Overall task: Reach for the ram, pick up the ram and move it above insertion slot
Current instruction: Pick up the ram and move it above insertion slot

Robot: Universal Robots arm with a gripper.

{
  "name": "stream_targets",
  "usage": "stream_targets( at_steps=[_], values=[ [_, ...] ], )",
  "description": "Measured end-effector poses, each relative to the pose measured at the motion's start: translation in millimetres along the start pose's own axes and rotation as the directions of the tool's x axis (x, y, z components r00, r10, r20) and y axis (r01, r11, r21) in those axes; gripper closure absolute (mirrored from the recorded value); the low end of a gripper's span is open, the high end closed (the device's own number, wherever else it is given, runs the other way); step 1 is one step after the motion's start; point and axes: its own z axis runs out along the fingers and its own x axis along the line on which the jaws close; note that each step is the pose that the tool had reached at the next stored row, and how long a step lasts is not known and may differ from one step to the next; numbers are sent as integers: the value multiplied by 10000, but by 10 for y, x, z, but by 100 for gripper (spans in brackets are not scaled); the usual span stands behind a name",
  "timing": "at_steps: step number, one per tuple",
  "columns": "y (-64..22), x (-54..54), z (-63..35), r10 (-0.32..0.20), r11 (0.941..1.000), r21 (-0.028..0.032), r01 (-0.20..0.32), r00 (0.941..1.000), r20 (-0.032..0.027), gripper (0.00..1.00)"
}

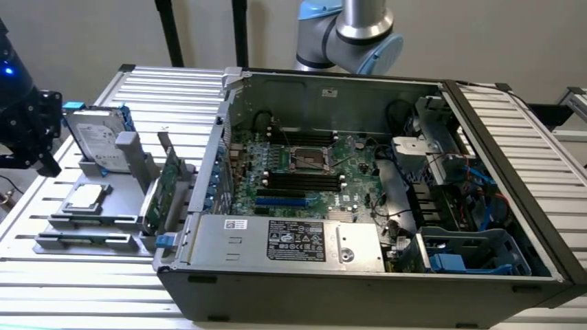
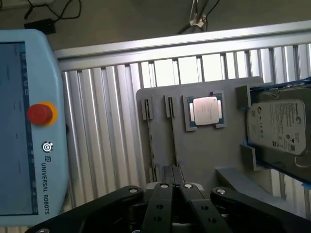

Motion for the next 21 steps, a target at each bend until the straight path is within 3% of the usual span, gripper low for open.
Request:
stream_targets(
  at_steps=[5,11,21],
  values=[
    [0,1,2,-304,9995,1,304,9995,-12,88],
    [-2,12,35,-342,9994,1,342,9994,-14,64],
    [-17,81,216,-401,9992,1,401,9992,-16,64]
  ],
)
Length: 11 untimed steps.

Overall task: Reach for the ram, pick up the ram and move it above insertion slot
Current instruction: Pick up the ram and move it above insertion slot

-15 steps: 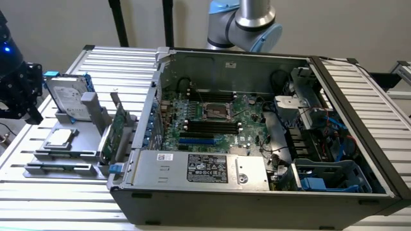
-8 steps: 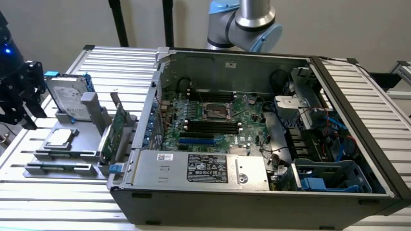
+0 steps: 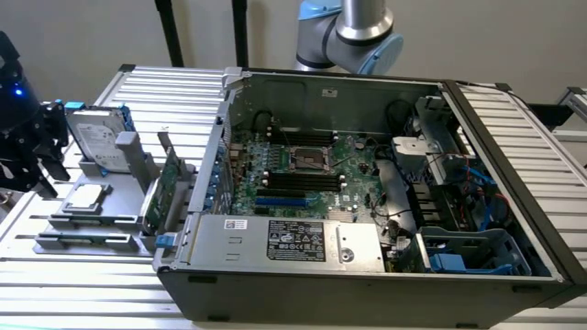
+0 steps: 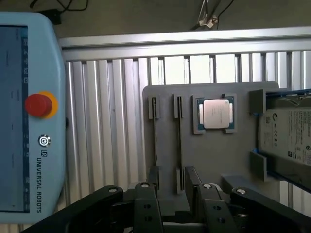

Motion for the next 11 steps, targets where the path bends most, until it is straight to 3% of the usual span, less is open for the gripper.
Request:
stream_targets(
  at_steps=[11],
  values=[
    [-13,82,200,-50,10000,1,50,10000,-1,64]
  ],
)
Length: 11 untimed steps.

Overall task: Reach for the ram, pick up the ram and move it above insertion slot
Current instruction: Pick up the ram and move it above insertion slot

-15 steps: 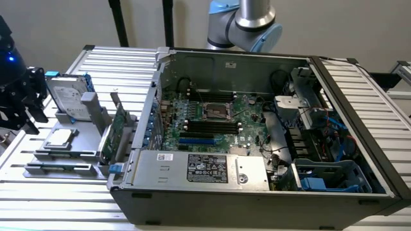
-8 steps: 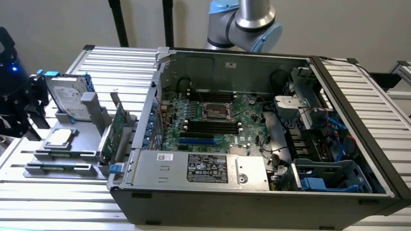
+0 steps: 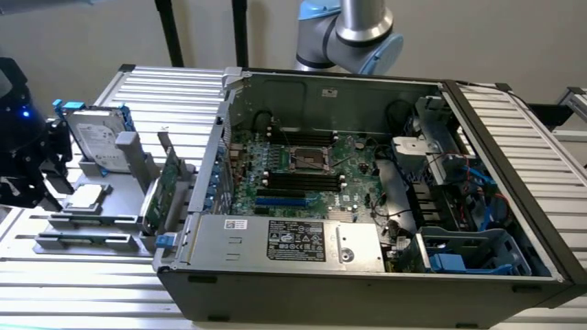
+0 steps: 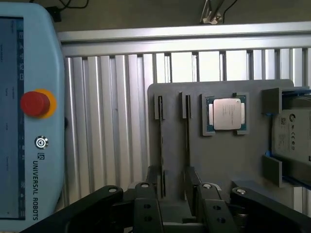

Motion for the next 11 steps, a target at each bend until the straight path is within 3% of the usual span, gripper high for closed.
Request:
stream_targets(
  at_steps=[11],
  values=[
    [-11,57,200,-68,10000,-1,68,10000,-4,64]
  ],
)
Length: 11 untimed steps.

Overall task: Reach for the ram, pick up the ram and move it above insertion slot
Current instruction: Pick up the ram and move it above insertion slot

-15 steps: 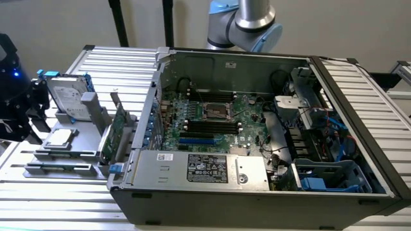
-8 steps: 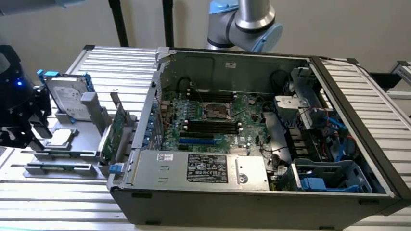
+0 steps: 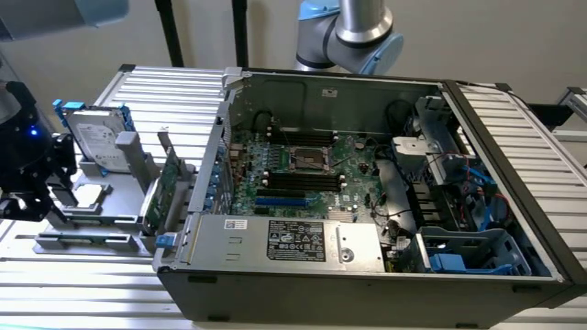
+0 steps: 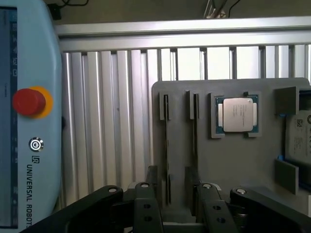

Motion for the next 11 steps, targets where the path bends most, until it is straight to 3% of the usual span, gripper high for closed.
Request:
stream_targets(
  at_steps=[11],
  values=[
    [-11,59,199,-58,10000,0,58,10000,-3,64]
  ],
)
